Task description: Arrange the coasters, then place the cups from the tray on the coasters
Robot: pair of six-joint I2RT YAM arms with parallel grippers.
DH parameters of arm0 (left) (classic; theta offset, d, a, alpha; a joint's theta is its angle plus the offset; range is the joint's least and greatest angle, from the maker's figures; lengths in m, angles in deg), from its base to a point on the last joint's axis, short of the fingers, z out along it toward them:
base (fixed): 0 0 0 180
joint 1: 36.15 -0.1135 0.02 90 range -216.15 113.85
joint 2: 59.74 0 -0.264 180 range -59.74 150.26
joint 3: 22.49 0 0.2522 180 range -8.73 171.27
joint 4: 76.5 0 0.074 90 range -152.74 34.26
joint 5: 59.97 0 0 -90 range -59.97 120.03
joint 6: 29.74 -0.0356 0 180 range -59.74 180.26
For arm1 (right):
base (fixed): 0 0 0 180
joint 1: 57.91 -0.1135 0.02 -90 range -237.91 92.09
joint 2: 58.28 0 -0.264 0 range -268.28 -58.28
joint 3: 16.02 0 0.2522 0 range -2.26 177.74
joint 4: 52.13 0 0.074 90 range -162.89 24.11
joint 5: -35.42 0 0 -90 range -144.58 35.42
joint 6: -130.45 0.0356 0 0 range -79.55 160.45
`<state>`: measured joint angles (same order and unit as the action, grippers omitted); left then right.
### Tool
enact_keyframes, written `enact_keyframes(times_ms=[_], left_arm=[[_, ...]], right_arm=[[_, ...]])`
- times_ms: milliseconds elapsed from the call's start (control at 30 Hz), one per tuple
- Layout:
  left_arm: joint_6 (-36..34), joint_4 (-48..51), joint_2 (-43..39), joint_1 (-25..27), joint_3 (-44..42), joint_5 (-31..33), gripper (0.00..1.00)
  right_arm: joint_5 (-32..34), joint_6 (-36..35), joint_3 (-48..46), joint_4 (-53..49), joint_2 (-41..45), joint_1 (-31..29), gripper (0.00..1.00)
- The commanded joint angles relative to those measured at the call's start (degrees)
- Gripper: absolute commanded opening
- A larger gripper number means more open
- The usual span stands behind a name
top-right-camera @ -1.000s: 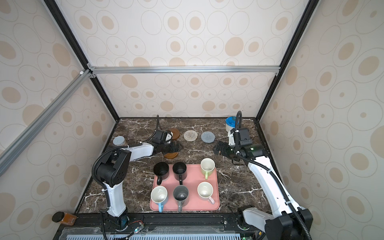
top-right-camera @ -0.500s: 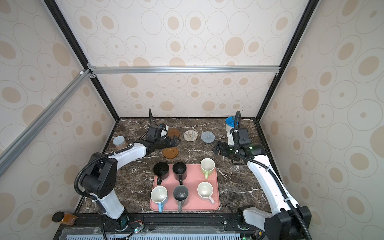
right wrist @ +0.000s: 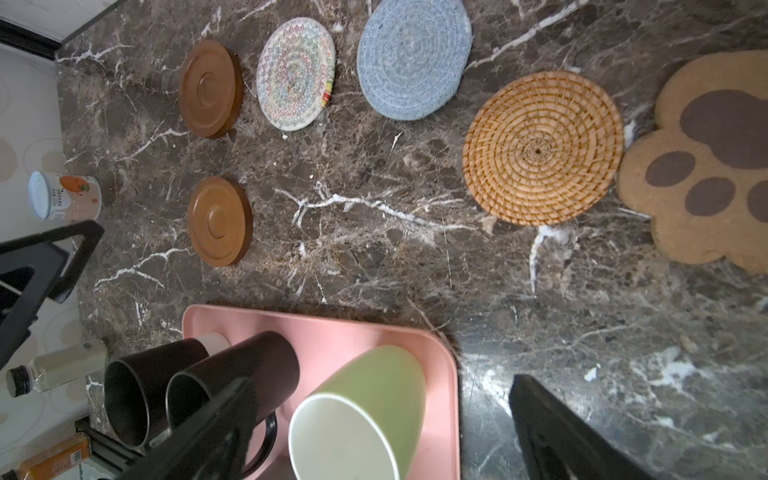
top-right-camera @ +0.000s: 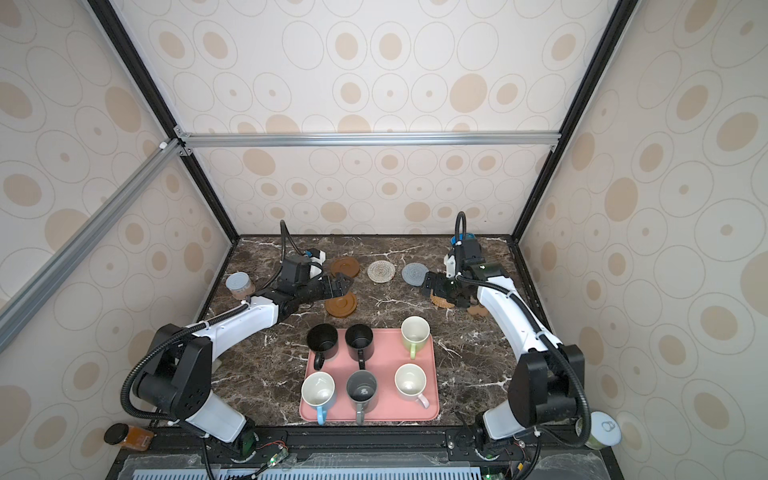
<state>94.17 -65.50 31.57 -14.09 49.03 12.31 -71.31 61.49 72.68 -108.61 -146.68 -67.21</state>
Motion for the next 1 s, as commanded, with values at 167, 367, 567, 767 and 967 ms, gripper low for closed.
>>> enact_keyframes(times_ms=[167, 367, 567, 767, 967], left_arm=[[-0.43, 1.50, 0.00, -0.54, -0.80, -0.13, 1.00], [0.55, 1.65, 0.68, -0.61, -1.68, -0.47, 1.00], [0.74, 1.61, 1.47, -0.67, -2.00, -1.83, 1.00], [1.23, 1.23, 1.43, -0.66, -2.27, -2.10, 1.00], [2.99, 0.66, -0.32, -0.70, -3.16, -2.50, 1.00]], right_arm=[[-5.27, -3.29, 9.53, -0.70, -12.94, 4.28, 0.99], [-8.75, -4.25, 15.84, -2.45, -22.38, 5.57, 0.99], [-9.24, -5.90, 19.01, -3.91, -28.35, 5.74, 0.99], [-7.72, -8.06, 19.62, -5.74, -31.67, 5.86, 0.99], [-8.45, -10.53, 21.35, -7.97, -35.16, 5.95, 0.99]])
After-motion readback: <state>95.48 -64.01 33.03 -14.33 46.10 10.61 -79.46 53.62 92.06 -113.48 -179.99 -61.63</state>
